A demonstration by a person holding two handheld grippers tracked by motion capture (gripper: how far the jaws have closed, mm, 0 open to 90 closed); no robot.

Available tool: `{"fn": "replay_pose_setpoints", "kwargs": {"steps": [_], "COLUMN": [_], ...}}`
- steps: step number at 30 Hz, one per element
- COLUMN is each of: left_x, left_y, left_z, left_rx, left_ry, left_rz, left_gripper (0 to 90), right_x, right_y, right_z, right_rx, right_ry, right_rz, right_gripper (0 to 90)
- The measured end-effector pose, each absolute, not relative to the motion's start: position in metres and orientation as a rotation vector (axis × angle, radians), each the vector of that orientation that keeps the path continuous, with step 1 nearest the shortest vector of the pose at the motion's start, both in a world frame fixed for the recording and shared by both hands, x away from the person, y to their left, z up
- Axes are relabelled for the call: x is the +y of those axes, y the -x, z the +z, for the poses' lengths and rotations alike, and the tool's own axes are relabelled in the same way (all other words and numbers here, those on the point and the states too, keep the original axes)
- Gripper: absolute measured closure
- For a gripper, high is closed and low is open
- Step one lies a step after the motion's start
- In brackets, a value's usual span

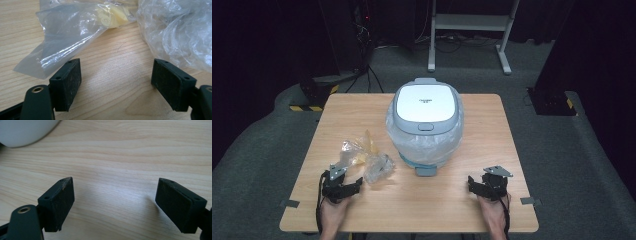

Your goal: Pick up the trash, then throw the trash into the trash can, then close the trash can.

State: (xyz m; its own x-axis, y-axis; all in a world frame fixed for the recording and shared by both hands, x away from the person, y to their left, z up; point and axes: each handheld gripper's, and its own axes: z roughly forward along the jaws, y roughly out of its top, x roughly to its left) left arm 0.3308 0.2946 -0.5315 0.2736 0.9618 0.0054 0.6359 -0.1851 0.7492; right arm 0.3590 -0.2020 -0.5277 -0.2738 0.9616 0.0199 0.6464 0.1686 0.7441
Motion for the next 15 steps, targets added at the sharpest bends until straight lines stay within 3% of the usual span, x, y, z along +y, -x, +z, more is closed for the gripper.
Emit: {"fn": "replay_pose_setpoints", "kwargs": {"steps": [15], "left_x": [0.295], "left_y": [-0.331], "left_z": [-0.531], "left_rx": [1.436], "left_ry": [-1.911], "left_rz": [0.653], "left_gripper": [24.2], "right_x": [-0.176], "right_y": [-0.349], "right_z": [-0.513], "right_rx": [1.996], "right_ry": [-1.419], "right_rz": [1.013], "right_gripper": [15.9]}}
